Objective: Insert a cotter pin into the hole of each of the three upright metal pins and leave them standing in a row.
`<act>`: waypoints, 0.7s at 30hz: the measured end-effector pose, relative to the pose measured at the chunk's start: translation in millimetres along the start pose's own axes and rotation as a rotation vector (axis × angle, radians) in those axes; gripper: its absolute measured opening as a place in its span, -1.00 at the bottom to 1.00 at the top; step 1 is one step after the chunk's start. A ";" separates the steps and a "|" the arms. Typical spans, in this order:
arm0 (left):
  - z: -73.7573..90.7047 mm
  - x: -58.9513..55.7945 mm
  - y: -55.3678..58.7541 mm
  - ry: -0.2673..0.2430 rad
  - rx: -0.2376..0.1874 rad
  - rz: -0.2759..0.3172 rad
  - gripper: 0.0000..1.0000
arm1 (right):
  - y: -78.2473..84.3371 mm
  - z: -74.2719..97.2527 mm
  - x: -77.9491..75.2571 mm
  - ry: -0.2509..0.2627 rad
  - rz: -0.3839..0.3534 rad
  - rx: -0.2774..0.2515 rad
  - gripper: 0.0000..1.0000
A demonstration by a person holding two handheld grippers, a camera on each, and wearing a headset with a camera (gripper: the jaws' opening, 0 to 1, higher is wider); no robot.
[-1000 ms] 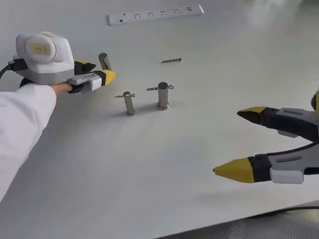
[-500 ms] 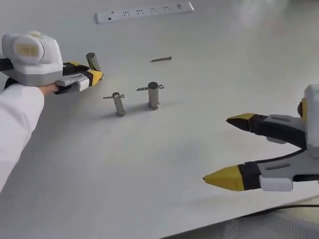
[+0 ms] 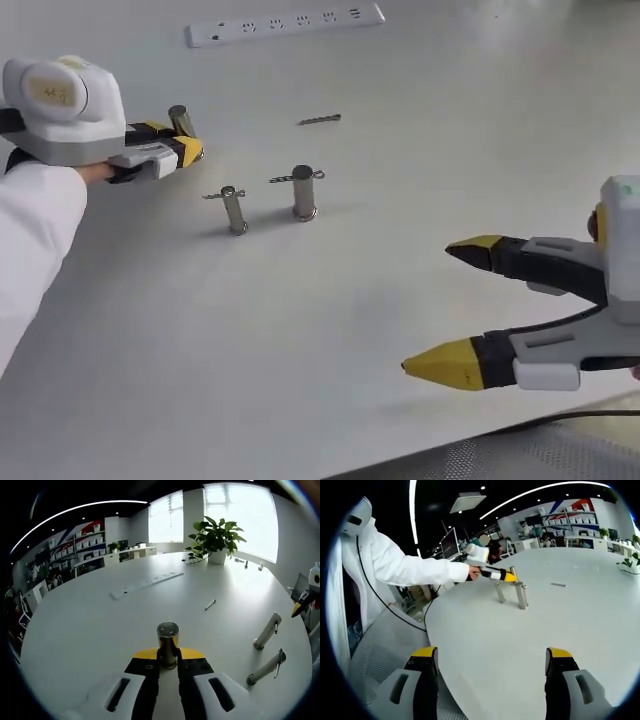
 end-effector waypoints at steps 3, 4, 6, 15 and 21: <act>-0.8 0.2 0.0 -0.001 0.000 0.009 -0.79 | 1.8 0.0 0.4 0.000 -0.005 0.002 0.73; -0.7 -0.3 0.0 -0.003 -0.001 -0.004 -0.79 | 2.2 -0.3 0.8 0.001 -0.004 0.002 0.72; -0.7 -0.6 0.0 -0.008 0.001 -0.006 -0.80 | 2.7 -1.4 1.5 0.000 -0.003 0.002 0.72; 6.5 5.0 -2.7 -0.013 -0.015 0.071 -0.81 | -0.2 -0.7 -0.9 0.034 0.035 0.007 0.70; 28.5 2.4 -23.9 -0.008 -0.065 0.055 -0.81 | 0.1 1.0 -4.1 0.049 0.029 0.015 0.70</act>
Point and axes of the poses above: the centre of the closed fingertips' face, and the gripper's own axes: z roughly backward along the fingers, x roughly to its left, y roughly out of its underside, the point moved 8 cm from there along z, roughly backward along the fingers, and after that the axes turned 9 degrees about -y, right-handed, at the moved point
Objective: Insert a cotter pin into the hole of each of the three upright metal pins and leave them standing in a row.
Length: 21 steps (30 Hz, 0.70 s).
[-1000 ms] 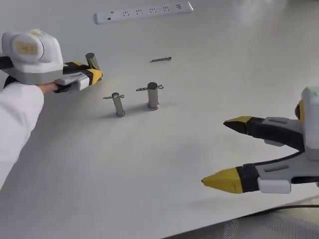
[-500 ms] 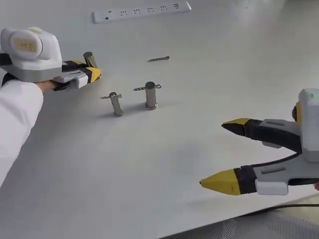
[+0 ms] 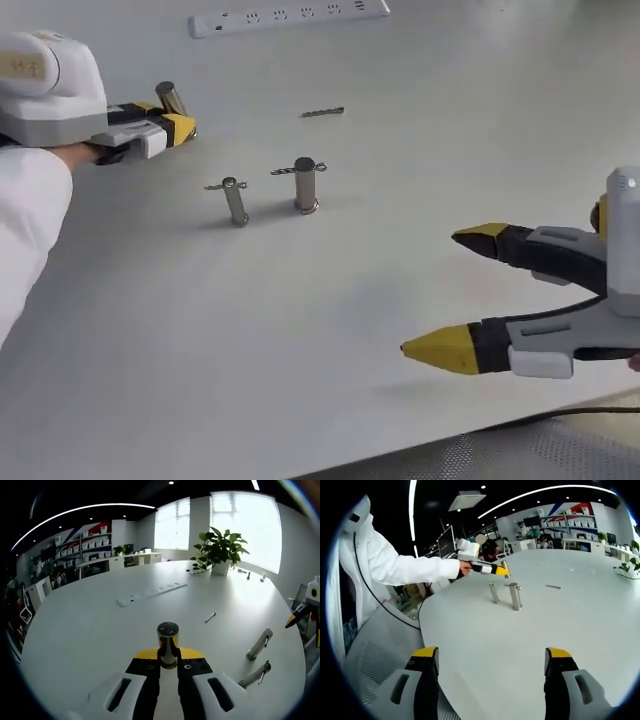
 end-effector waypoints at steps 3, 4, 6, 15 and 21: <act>16.8 -1.7 -3.9 0.013 -0.010 -0.039 -0.81 | -0.2 -0.5 -0.1 -0.001 0.002 0.005 0.69; 21.5 -2.9 -4.6 0.017 -0.011 -0.037 -0.81 | -0.9 -0.9 -0.6 0.000 0.003 0.005 0.69; 34.1 -8.1 -5.4 0.035 -0.026 -0.052 -0.81 | -2.9 -0.6 -2.9 0.021 0.019 0.004 0.67; 90.5 -34.6 1.0 0.084 -0.055 -0.123 -0.81 | -12.4 2.6 -0.2 0.028 0.036 0.010 0.68; 113.4 -59.6 16.3 0.121 -0.058 -0.125 -0.81 | -16.3 3.4 2.5 0.048 0.047 0.003 0.67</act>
Point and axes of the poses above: the centre of the closed fingertips' face, and the gripper's own axes: z roughly backward along the fingers, x roughly to its left, y roughly out of its underside, the point moved 8 cm from there along z, roughly backward along the fingers, and after that the axes turned 9 degrees about -y, right-handed, at the moved point
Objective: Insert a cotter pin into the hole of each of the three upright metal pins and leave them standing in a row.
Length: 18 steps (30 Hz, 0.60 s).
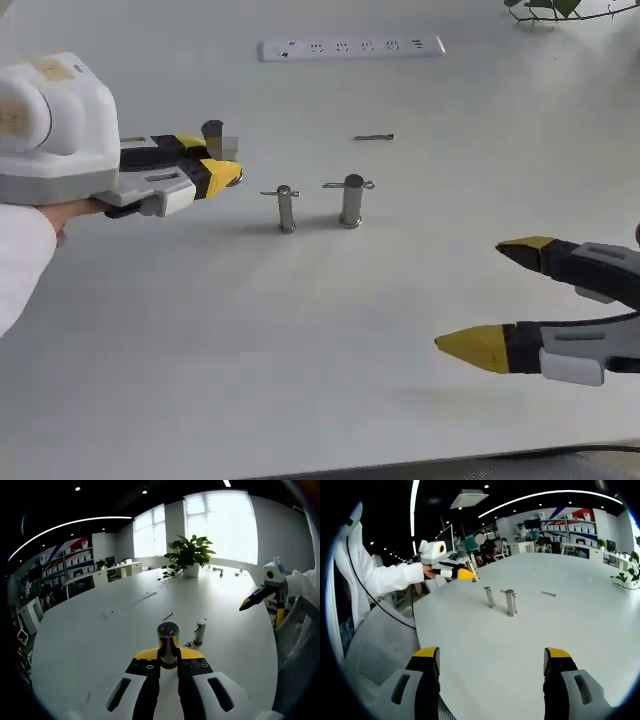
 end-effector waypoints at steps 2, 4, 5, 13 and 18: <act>3.3 -13.5 5.1 0.017 -0.004 0.019 -0.81 | -2.7 1.5 2.9 0.002 0.005 -0.007 0.67; 3.1 -26.8 9.7 0.028 -0.001 0.017 -0.81 | -4.8 3.2 6.0 0.000 0.013 -0.008 0.67; 2.5 -34.0 11.7 0.050 0.004 0.006 -0.81 | -5.2 3.8 7.0 -0.001 0.015 -0.010 0.67; -11.2 -81.8 24.2 0.142 0.037 -0.031 -0.80 | -3.1 10.7 14.6 0.009 0.020 -0.011 0.67; -20.9 -94.0 32.6 0.166 0.074 -0.030 -0.80 | -0.7 16.2 16.8 0.018 0.012 -0.016 0.67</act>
Point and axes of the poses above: the centre of the closed fingertips' face, and the gripper's own axes: z roughly backward along the fingers, x roughly to its left, y roughly out of its underside, the point moved 8 cm from there along z, roughly backward along the fingers, and after that the axes turned 9 degrees about -y, right-handed, at the moved point
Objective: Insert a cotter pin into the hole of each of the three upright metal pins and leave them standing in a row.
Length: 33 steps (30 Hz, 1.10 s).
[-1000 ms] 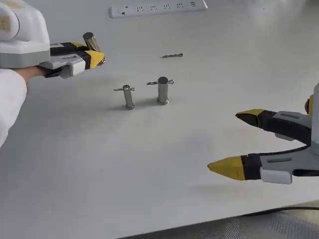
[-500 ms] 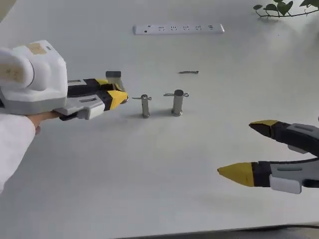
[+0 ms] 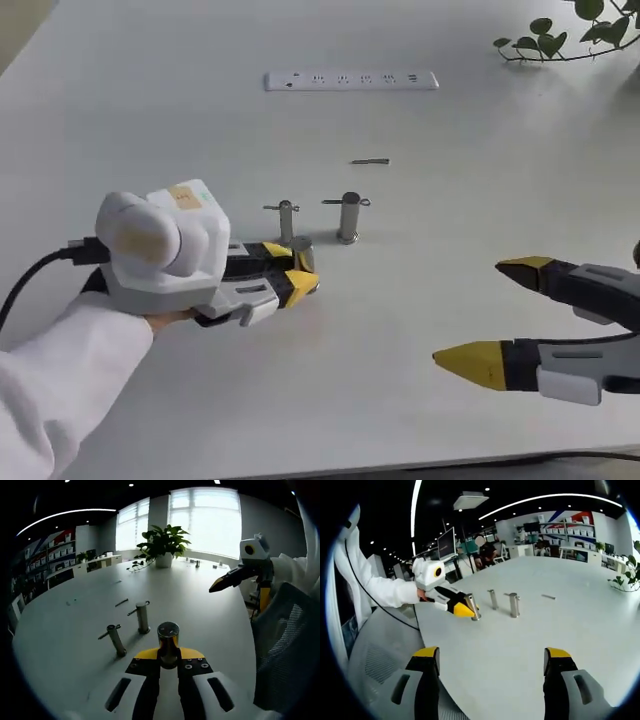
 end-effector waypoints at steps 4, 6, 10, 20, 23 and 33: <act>-4.7 -2.7 4.0 0.002 0.012 -0.007 -0.80 | 3.4 4.5 0.4 0.015 -0.011 -0.005 0.67; -5.7 -3.0 4.8 0.003 0.017 0.013 -0.80 | 4.7 5.2 1.1 0.018 -0.015 -0.007 0.67; -7.1 -3.0 5.8 -0.005 0.025 -0.008 -0.80 | 7.7 4.9 2.7 0.016 -0.024 -0.004 0.67; -11.2 -5.5 11.1 0.003 0.034 -0.029 -0.80 | 7.3 4.2 2.7 0.016 -0.033 -0.013 0.69; -12.5 -5.4 12.7 0.001 0.034 -0.021 -0.80 | 7.0 3.9 2.6 0.013 -0.034 -0.013 0.70; -14.2 -3.3 18.2 0.000 0.012 0.008 -0.79 | 7.6 2.9 2.6 0.013 -0.035 -0.012 0.70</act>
Point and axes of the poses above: the centre of the closed fingertips' face, and the gripper's own axes: z roughly backward along the fingers, x roughly to its left, y roughly out of its underside, the point moved 8 cm from there along z, roughly backward along the fingers, and after that the axes turned 9 degrees about -y, right-handed, at the moved point
